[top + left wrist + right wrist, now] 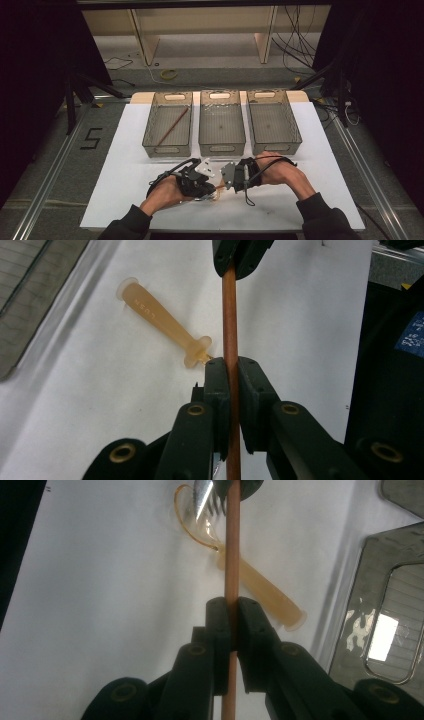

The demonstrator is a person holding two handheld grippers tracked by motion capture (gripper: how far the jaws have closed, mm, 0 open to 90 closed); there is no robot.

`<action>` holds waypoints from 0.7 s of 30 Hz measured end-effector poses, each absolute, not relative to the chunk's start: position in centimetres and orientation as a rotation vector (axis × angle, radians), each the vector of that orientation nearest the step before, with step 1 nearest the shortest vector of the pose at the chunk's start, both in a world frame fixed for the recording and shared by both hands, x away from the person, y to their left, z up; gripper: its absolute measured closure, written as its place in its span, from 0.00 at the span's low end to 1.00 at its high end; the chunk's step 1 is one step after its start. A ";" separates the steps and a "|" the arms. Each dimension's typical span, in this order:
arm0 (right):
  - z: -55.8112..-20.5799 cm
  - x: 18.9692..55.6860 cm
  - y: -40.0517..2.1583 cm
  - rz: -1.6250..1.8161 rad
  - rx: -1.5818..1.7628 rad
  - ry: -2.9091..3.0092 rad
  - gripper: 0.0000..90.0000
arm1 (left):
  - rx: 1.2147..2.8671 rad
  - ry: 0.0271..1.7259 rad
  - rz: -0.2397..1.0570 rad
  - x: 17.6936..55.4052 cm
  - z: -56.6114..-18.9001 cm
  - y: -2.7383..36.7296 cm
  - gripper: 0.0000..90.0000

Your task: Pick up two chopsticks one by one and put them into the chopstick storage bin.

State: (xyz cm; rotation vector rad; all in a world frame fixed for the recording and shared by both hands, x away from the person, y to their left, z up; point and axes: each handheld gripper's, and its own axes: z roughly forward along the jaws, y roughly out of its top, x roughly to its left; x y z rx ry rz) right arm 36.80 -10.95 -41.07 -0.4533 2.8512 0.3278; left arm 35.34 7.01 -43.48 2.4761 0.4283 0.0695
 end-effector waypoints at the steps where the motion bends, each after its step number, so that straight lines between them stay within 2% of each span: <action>1: -41.1 36.8 -10.9 0.329 -0.456 2.849 0.94 | 2.477 0.428 0.073 35.3 -43.5 7.0 0.93; 7: -41.0 36.9 -11.0 0.361 -0.422 2.826 0.92 | 2.466 0.436 0.102 35.4 -43.2 7.4 0.93; 12: -39.8 37.3 -12.0 0.467 -0.308 2.810 0.69 | 2.452 0.467 0.121 35.9 -43.1 8.4 0.94; 16: -39.0 37.2 -13.4 0.586 -0.213 2.779 0.56 | 2.433 0.507 0.131 36.3 -42.9 9.3 0.94; 21: -38.4 37.1 -15.3 0.713 -0.110 2.764 0.48 | 2.401 0.549 0.162 36.9 -42.4 10.5 0.94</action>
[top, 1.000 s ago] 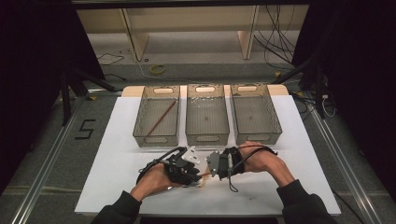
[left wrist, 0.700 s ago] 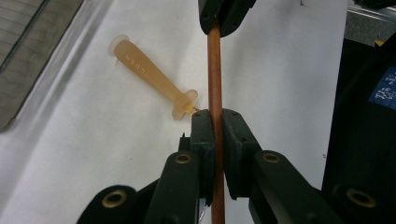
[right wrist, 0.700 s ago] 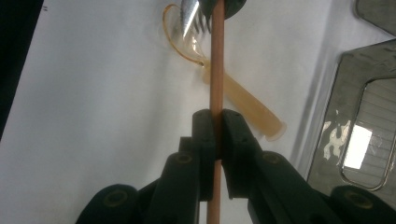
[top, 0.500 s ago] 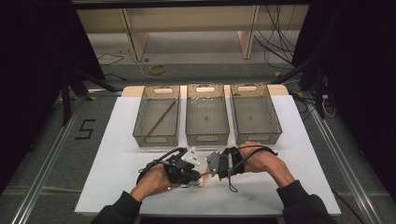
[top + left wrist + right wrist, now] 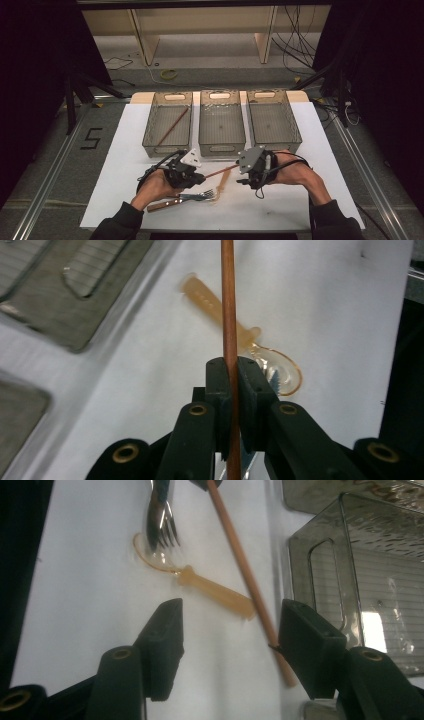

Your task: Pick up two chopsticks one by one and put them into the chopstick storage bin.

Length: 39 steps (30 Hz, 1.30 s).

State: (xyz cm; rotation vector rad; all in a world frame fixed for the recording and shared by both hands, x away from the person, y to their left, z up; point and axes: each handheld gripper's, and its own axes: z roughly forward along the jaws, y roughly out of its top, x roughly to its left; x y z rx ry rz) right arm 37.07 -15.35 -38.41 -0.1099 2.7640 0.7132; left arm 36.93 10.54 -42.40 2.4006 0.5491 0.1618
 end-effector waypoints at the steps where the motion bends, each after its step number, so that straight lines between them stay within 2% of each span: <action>1: -38.5 36.9 -15.6 0.726 -0.096 2.761 0.46 | 2.398 0.556 0.166 37.1 -42.3 10.8 0.94; 16: -41.2 36.8 -16.4 0.672 0.014 2.797 0.40 | 2.272 0.718 0.256 38.9 -41.3 14.2 0.94; 39: -42.0 36.8 -16.3 0.648 0.070 2.793 0.37 | 2.112 0.933 0.362 43.4 -39.6 18.3 0.94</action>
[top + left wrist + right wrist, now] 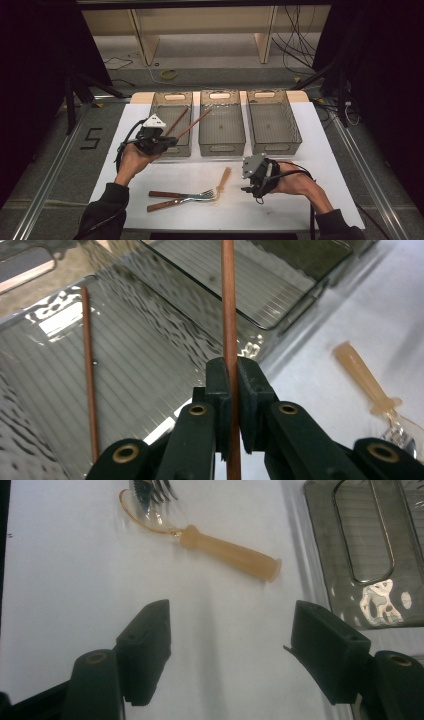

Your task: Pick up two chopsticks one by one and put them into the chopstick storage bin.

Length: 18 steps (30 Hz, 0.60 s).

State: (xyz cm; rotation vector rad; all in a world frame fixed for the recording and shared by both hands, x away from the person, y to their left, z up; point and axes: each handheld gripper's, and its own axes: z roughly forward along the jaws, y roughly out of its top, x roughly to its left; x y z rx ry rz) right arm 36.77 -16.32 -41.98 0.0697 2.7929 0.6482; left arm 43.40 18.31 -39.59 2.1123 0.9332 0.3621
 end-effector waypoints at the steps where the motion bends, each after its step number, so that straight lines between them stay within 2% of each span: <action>1: -42.0 36.8 -16.3 0.650 0.069 2.792 0.37 | 2.110 0.945 0.365 43.6 -39.6 18.4 0.94; 18: -42.3 36.7 -16.5 0.651 0.081 2.800 0.35 | 2.070 1.098 0.412 48.1 -39.3 20.0 0.94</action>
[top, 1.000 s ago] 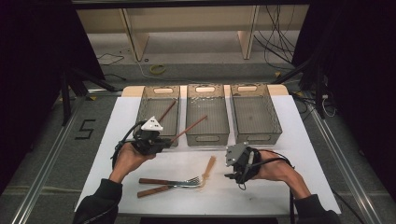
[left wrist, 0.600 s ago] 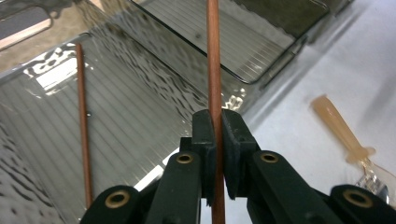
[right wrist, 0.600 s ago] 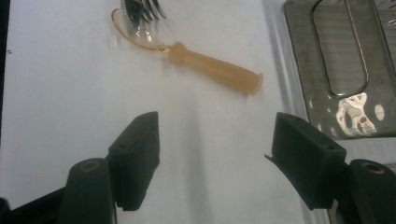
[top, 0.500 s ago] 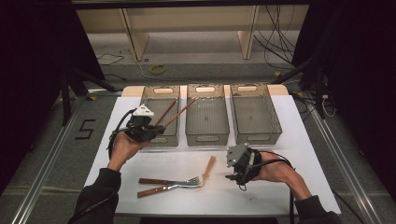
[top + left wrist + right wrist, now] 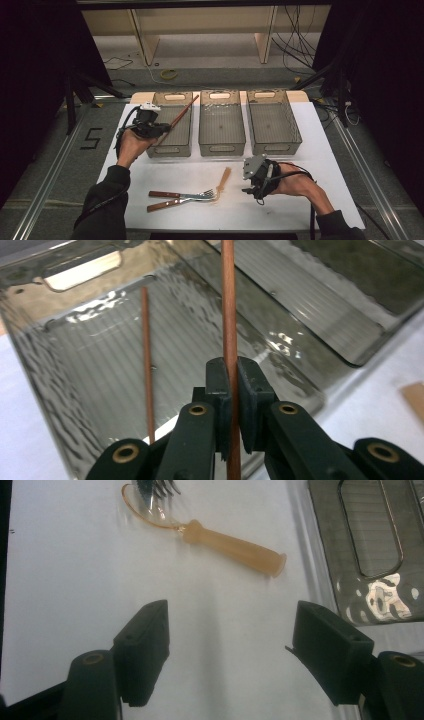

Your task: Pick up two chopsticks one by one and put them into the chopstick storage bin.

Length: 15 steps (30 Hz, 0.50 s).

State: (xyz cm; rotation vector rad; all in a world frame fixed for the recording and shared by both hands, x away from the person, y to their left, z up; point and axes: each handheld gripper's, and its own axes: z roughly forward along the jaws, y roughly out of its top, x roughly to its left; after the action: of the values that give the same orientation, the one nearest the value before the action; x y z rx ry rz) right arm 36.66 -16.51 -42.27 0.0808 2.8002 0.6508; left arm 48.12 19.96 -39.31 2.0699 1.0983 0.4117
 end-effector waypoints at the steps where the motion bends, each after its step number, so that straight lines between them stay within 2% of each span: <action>1: -42.3 36.7 -16.5 0.653 0.081 2.802 0.35 | 2.070 1.108 0.414 48.4 -39.3 20.0 0.94; 15: -42.3 36.6 -16.6 0.661 0.065 2.807 0.34 | 2.026 1.270 0.423 52.0 -41.0 21.2 0.93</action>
State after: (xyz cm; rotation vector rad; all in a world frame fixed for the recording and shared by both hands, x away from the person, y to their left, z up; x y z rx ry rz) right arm 36.56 -16.56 -42.29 0.0651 2.8071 0.6614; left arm 52.01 21.24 -40.99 2.0264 1.2699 0.4226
